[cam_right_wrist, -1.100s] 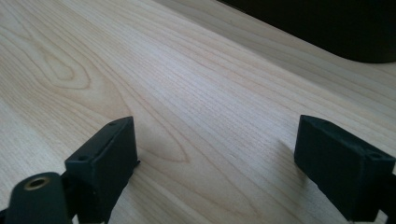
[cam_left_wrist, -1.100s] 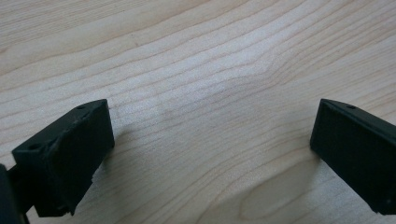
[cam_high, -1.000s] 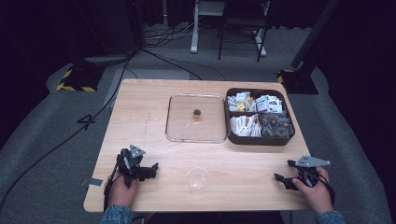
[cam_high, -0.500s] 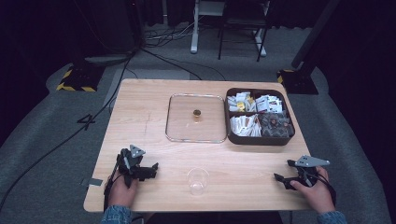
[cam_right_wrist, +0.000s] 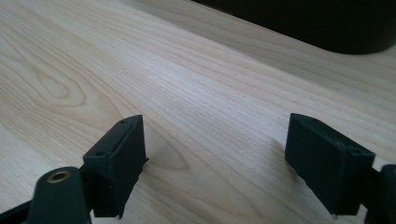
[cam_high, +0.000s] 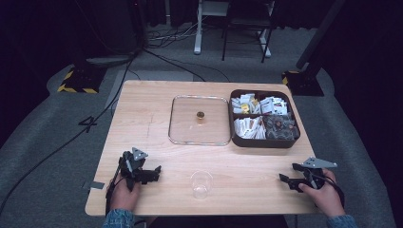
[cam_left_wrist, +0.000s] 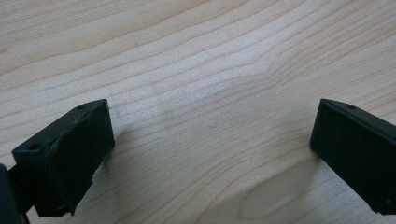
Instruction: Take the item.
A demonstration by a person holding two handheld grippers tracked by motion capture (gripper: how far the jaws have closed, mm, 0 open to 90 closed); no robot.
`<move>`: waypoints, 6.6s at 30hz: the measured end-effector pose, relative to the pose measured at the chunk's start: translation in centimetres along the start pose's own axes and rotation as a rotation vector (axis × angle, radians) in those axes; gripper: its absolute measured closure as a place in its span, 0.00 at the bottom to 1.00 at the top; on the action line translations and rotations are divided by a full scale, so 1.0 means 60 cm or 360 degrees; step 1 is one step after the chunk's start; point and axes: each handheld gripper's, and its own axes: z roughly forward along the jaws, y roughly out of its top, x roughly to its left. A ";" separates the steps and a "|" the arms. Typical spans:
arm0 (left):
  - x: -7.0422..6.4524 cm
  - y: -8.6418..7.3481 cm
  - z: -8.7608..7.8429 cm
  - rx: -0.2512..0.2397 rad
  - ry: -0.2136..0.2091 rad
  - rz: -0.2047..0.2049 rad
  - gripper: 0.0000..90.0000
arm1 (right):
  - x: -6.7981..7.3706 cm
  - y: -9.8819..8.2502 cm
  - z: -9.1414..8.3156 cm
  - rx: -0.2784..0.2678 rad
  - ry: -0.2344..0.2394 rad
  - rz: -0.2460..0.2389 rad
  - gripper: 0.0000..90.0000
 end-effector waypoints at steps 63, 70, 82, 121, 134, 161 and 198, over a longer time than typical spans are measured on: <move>0.000 0.000 -0.001 0.0000 0.0003 0.0004 0.00 | -0.112 0.223 0.022 -0.0249 -0.0158 0.0162 0.37; 0.000 0.000 -0.001 -0.0001 0.0002 0.0002 0.00 | -0.122 0.231 0.046 -0.0207 -0.0144 0.0207 0.42; 0.001 0.000 -0.001 -0.0001 0.0003 0.0005 0.00 | -0.112 0.240 0.093 -0.0072 -0.0180 0.0161 0.46; 0.000 0.000 -0.001 0.0000 0.0004 0.0005 0.00 | -0.096 0.252 0.025 -0.0286 -0.0040 0.0116 0.80; 0.000 0.000 -0.001 -0.0001 0.0003 0.0004 0.00 | -0.017 0.263 -0.040 -0.0385 0.0147 -0.0052 0.80; -0.002 -0.005 -0.005 -0.0003 0.0012 -0.0010 0.00 | 0.148 0.293 -0.073 -0.0477 0.0589 -0.0289 0.80; -0.001 -0.004 -0.004 0.0002 0.0004 -0.0001 0.00 | 0.346 0.269 -0.004 -0.0351 0.1022 -0.0529 0.80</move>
